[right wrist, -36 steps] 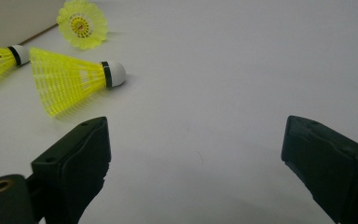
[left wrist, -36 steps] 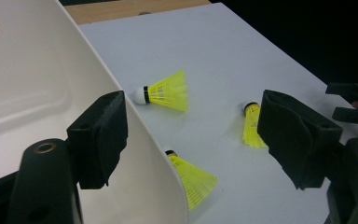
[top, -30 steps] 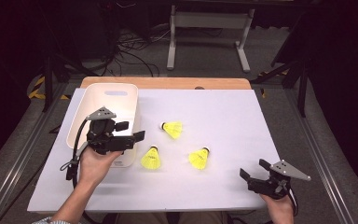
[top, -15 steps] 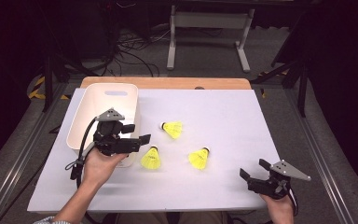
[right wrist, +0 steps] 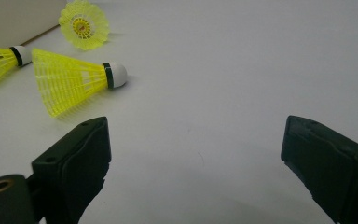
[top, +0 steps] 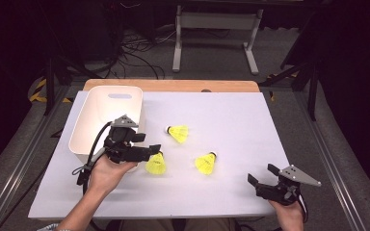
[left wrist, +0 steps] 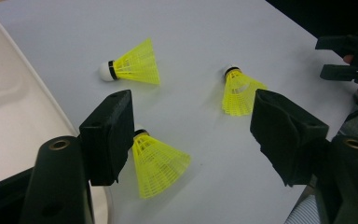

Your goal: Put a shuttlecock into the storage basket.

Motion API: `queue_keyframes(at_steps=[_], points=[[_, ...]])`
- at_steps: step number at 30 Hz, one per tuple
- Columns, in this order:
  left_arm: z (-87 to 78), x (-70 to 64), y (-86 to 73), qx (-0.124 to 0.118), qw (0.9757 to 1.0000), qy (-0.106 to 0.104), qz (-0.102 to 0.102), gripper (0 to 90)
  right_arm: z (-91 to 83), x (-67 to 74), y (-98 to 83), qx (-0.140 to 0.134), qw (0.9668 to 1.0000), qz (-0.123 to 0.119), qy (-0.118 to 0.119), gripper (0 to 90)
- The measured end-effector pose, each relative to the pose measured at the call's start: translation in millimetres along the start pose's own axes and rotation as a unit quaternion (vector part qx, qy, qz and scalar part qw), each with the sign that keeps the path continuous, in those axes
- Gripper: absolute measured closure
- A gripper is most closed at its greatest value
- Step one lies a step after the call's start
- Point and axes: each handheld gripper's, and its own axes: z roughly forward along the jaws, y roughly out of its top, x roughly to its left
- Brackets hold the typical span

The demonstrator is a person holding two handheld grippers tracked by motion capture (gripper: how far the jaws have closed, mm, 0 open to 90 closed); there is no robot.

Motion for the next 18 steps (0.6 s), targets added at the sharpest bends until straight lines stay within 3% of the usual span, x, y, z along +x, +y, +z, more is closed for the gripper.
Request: queue_keyframes(at_steps=[12,18], points=[[13.8,-8.1,-0.4,0.051,0.9986,0.012,0.013,31.5,-0.1,0.2,0.0,0.0,1.0,-0.001,0.001,8.9],[20.8,-10.4,-2.3,0.077,0.9965,0.023,0.022,33.2,-0.1,0.4,0.1,0.0,1.0,-0.001,0.002,9.0]])
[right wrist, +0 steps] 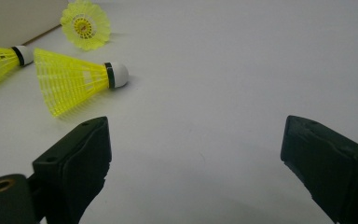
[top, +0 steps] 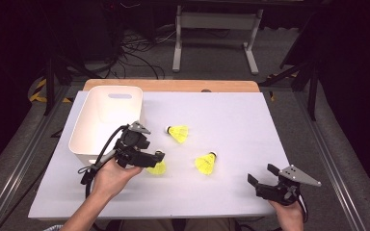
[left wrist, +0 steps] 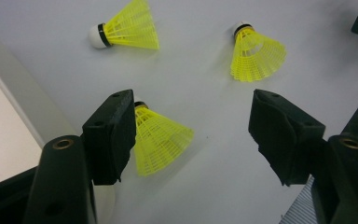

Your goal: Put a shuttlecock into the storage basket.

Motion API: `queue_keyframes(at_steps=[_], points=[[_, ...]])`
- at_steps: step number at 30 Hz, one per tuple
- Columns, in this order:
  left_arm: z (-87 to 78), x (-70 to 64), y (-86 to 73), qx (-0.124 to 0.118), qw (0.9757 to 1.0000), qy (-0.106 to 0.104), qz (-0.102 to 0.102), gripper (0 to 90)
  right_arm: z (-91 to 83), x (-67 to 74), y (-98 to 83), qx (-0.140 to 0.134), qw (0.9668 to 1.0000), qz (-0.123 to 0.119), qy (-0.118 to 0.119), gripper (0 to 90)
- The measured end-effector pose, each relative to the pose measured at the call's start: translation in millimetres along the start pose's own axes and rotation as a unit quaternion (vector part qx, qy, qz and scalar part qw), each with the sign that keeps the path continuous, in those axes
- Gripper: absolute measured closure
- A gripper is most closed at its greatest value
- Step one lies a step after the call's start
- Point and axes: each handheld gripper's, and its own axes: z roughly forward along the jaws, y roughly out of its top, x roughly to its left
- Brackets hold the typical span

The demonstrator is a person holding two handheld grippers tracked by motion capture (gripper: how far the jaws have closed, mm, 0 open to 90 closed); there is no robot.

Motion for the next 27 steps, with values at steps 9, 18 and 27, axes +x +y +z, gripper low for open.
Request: queue_keyframes(at_steps=[9,18,27], points=[[7.4,-3.8,-1.7,0.016,0.9998,0.012,0.001,34.8,-0.2,-0.1,0.1,-0.001,1.0,0.001,-0.001,9.1],[12.5,-8.3,-2.0,0.028,0.9993,0.023,0.009,34.5,-0.3,-0.2,0.1,-0.002,1.0,0.0,-0.001,9.3],[17.7,-15.5,-2.0,0.044,0.9973,0.046,0.036,34.2,-0.2,-0.1,0.1,-0.001,1.0,0.0,0.0,9.3]])
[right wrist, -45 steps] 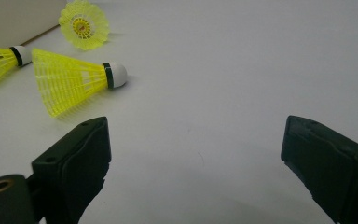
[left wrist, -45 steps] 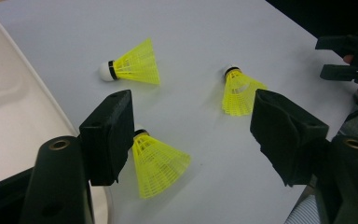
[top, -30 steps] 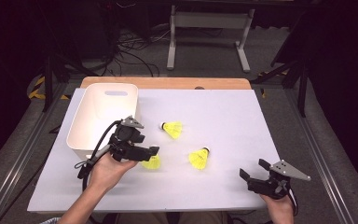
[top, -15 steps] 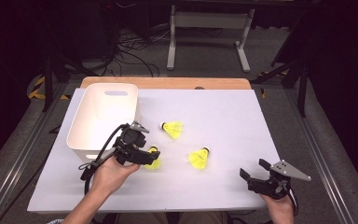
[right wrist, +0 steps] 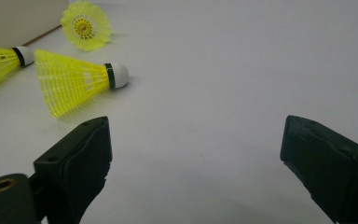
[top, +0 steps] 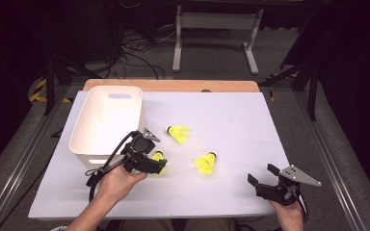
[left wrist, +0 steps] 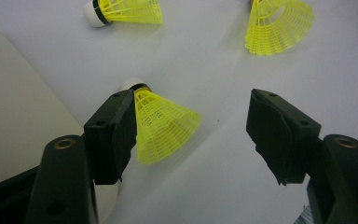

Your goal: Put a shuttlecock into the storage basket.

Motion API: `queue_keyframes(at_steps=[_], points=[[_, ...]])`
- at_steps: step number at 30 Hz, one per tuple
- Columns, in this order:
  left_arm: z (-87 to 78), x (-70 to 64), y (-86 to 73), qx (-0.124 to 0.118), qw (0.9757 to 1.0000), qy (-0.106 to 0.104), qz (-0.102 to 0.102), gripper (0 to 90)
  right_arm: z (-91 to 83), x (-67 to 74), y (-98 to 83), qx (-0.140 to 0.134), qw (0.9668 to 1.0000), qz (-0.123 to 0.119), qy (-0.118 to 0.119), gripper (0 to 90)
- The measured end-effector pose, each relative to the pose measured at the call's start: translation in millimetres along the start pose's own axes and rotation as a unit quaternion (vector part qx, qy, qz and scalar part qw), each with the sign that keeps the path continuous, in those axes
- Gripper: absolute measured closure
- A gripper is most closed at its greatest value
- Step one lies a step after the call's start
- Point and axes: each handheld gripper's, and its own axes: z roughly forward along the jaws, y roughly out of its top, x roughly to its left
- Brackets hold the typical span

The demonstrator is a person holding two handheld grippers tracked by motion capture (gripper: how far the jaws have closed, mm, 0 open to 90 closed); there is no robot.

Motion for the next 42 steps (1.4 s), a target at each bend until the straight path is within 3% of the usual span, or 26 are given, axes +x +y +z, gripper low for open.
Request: queue_keyframes(at_steps=[8,14,20,23,30,42], points=[[3.3,-5.9,1.3,0.007,0.9999,0.003,0.013,35.3,0.0,0.1,0.1,0.0,1.0,0.0,0.001,9.4],[11.0,-11.9,3.0,0.027,0.9992,0.008,0.029,35.1,0.0,0.1,0.1,0.001,1.0,0.0,0.001,9.4],[18.4,-14.6,4.7,0.04,0.9985,0.016,0.033,35.5,0.0,0.1,0.1,0.0,1.0,0.0,0.002,9.4],[23.1,-16.4,5.2,0.048,0.9977,0.028,0.038,34.8,0.0,0.1,0.1,0.0,1.0,0.0,0.002,9.4],[36.0,-15.4,6.4,0.08,0.9953,0.036,0.041,32.9,0.2,0.3,0.1,0.001,1.0,0.001,0.003,9.4],[46.7,-15.1,7.6,0.103,0.992,0.055,0.049,32.8,0.6,0.3,-0.1,0.002,1.0,0.0,0.008,9.4]])
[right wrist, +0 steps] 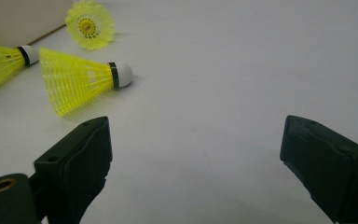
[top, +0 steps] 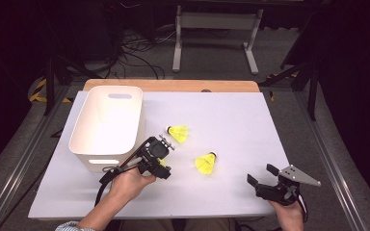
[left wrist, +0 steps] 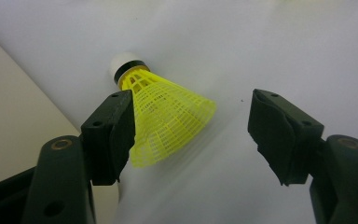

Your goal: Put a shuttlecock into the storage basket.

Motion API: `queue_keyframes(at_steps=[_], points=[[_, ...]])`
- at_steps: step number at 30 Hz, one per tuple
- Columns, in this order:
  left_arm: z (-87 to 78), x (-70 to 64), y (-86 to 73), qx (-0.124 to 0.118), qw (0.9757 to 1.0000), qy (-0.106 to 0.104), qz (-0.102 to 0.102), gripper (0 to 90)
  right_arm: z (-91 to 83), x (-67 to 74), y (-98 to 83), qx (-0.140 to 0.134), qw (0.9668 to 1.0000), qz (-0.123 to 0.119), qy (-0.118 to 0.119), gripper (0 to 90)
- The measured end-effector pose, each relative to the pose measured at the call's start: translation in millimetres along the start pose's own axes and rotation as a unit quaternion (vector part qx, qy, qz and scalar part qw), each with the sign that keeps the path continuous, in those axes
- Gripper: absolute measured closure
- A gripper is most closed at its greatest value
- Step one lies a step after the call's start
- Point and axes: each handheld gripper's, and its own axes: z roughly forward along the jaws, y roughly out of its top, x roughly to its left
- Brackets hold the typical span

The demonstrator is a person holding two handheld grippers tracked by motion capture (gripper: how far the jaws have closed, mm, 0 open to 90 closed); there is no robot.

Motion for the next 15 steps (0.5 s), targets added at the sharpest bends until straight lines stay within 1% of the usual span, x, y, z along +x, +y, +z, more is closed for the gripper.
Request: queue_keyframes(at_steps=[4,8,11,15], points=[[2.5,0.7,0.0,0.005,0.9999,0.011,0.002,32.8,0.1,0.0,0.0,0.0,1.0,0.0,0.001,9.4],[4.2,1.2,0.1,0.013,0.9998,0.015,0.005,33.1,0.1,0.1,0.0,0.0,1.0,0.0,0.002,9.4],[5.8,2.0,0.2,0.017,0.9998,0.013,0.0,33.6,0.2,-0.3,-0.1,0.0,1.0,0.003,0.003,9.5],[7.4,2.5,0.4,0.022,0.9995,0.023,0.003,34.3,0.2,-0.5,-0.2,0.0,1.0,0.003,0.003,9.5]])
